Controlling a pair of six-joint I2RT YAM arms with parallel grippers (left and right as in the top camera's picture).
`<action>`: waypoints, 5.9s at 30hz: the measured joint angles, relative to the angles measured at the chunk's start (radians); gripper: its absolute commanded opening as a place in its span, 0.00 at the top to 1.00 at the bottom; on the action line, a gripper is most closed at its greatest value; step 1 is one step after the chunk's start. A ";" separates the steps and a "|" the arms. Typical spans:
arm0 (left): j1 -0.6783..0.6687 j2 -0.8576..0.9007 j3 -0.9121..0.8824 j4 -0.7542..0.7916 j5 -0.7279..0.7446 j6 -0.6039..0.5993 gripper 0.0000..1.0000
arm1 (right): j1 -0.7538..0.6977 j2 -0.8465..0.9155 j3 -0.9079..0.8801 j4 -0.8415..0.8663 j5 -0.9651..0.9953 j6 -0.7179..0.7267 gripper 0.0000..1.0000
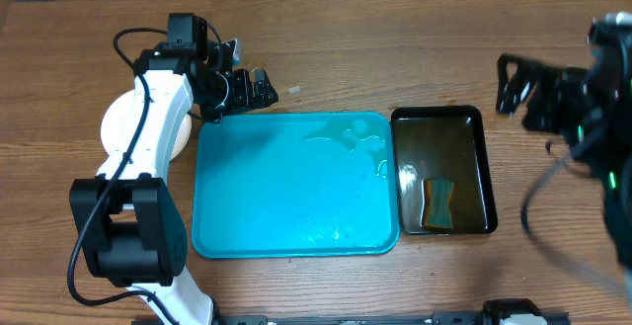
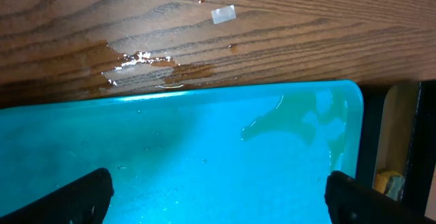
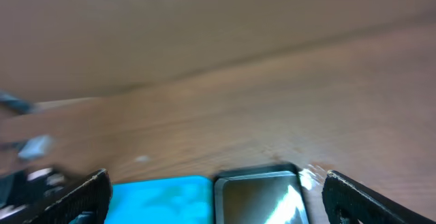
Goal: Clean dirty plates on tray and stack at the side
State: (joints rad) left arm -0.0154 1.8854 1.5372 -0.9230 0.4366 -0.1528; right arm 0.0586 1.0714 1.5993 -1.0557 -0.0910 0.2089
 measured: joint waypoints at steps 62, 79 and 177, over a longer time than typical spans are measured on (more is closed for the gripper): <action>0.000 0.000 -0.001 0.000 -0.003 0.000 0.00 | 0.087 -1.056 -1.581 1.173 0.021 -0.056 0.00; 0.000 0.000 -0.001 0.000 -0.003 0.000 0.00 | 0.046 -1.057 -1.581 0.969 0.043 -0.075 0.00; -0.005 -1.398 -0.765 0.273 -0.179 0.010 0.00 | 0.040 -1.057 -1.581 0.967 0.054 -0.202 0.00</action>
State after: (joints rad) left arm -0.0200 0.4873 0.7719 -0.6502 0.2573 -0.1425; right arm 0.0986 0.0147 0.0185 -0.0883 -0.0372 0.0071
